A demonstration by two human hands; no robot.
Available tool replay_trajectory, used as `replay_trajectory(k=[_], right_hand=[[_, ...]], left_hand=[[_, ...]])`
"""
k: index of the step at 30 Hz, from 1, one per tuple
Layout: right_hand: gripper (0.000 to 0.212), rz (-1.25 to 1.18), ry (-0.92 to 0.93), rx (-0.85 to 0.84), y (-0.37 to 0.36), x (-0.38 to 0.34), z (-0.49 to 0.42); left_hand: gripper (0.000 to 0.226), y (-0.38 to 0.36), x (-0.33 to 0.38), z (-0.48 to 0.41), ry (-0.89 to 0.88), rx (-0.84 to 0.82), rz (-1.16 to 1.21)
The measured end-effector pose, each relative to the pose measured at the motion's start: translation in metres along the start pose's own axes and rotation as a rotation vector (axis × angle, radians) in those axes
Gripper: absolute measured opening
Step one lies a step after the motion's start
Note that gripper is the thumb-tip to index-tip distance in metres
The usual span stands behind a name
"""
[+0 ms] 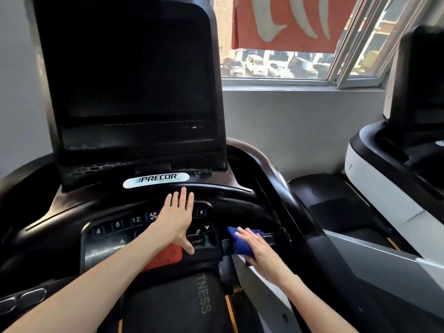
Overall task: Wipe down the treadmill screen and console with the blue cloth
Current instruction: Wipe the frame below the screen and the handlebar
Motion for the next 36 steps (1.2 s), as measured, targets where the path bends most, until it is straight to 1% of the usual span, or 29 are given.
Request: replay_trajectory(k=[2, 3, 4, 7, 9, 11, 12, 13, 14, 16, 18, 20, 23, 25, 27, 29, 31, 33, 34, 36], right_hand=[[0.058, -0.11, -0.231, 0.098, 0.012, 0.021, 0.001], [0.056, -0.155, -0.301, 0.122, 0.012, 0.014, -0.002], [0.054, -0.176, -0.301, 0.111, 0.009, -0.004, -0.007], [0.054, -0.227, -0.159, 0.078, -0.002, -0.056, -0.007], [0.056, -0.162, -0.08, 0.057, 0.0, -0.054, 0.004], [0.062, -0.043, 0.027, -0.017, 0.0, -0.04, 0.015], [0.064, -0.018, 0.043, -0.041, 0.002, -0.033, 0.019], [0.065, -0.024, 0.027, -0.037, 0.004, -0.03, 0.021], [0.062, -0.07, -0.017, 0.001, 0.007, -0.03, 0.019], [0.055, -0.196, -0.168, 0.089, 0.008, -0.041, 0.012], [0.054, -0.219, -0.249, 0.139, 0.006, -0.058, 0.011], [0.056, -0.18, -0.214, 0.132, 0.004, -0.063, 0.017], [0.064, -0.069, -0.06, 0.009, 0.001, -0.048, 0.024], [0.067, -0.056, -0.05, -0.044, 0.004, -0.032, 0.016], [0.061, -0.104, -0.128, -0.044, 0.011, -0.02, 0.002], [0.055, -0.136, -0.249, -0.026, 0.014, -0.004, -0.006], [0.054, -0.175, -0.384, 0.024, 0.017, 0.023, -0.001], [0.055, -0.206, -0.568, 0.055, 0.025, 0.06, 0.019], [0.056, -0.192, -0.63, 0.049, 0.028, 0.076, 0.027], [0.056, -0.171, -0.687, 0.019, 0.03, 0.087, 0.032]], left_hand=[[0.149, -0.002, 0.001, -0.001, 0.009, -0.008, 0.024], [0.149, -0.003, 0.001, -0.001, 0.017, -0.007, 0.037], [0.149, -0.003, 0.001, -0.001, 0.024, -0.003, 0.044], [0.147, -0.001, 0.002, 0.0, 0.028, 0.014, 0.061], [0.143, 0.0, 0.002, 0.001, 0.028, 0.026, 0.073], [0.139, 0.002, 0.001, 0.001, 0.026, 0.039, 0.075], [0.137, 0.002, 0.0, 0.001, 0.026, 0.042, 0.08], [0.135, 0.001, 0.001, 0.001, 0.029, 0.045, 0.087], [0.133, 0.0, 0.001, 0.0, 0.036, 0.05, 0.097], [0.128, -0.002, 0.002, -0.001, 0.054, 0.065, 0.121], [0.129, -0.003, 0.003, -0.003, 0.069, 0.076, 0.127], [0.137, -0.003, 0.004, -0.003, 0.079, 0.069, 0.103], [0.149, -0.005, 0.005, -0.002, 0.083, 0.051, 0.069], [0.15, -0.005, 0.003, 0.0, 0.059, 0.053, 0.062], [0.15, -0.004, 0.0, 0.002, 0.03, 0.06, 0.073], [0.149, -0.002, -0.003, 0.003, 0.021, 0.077, 0.082], [0.147, -0.002, -0.003, 0.003, 0.031, 0.09, 0.08], [0.146, -0.005, -0.002, 0.002, 0.043, 0.095, 0.087], [0.146, -0.006, 0.0, 0.001, 0.05, 0.098, 0.092], [0.147, -0.005, 0.0, 0.0, 0.059, 0.112, 0.094]])
Point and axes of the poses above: each hand's wrist, its own z-axis away from the middle knuckle, its own y-axis out of the back of the hand, x = y × z, the point moved 9 cm from there along -z, towards the middle knuckle, and after that the axes turned 15 degrees about z, right-handed, at the moved point
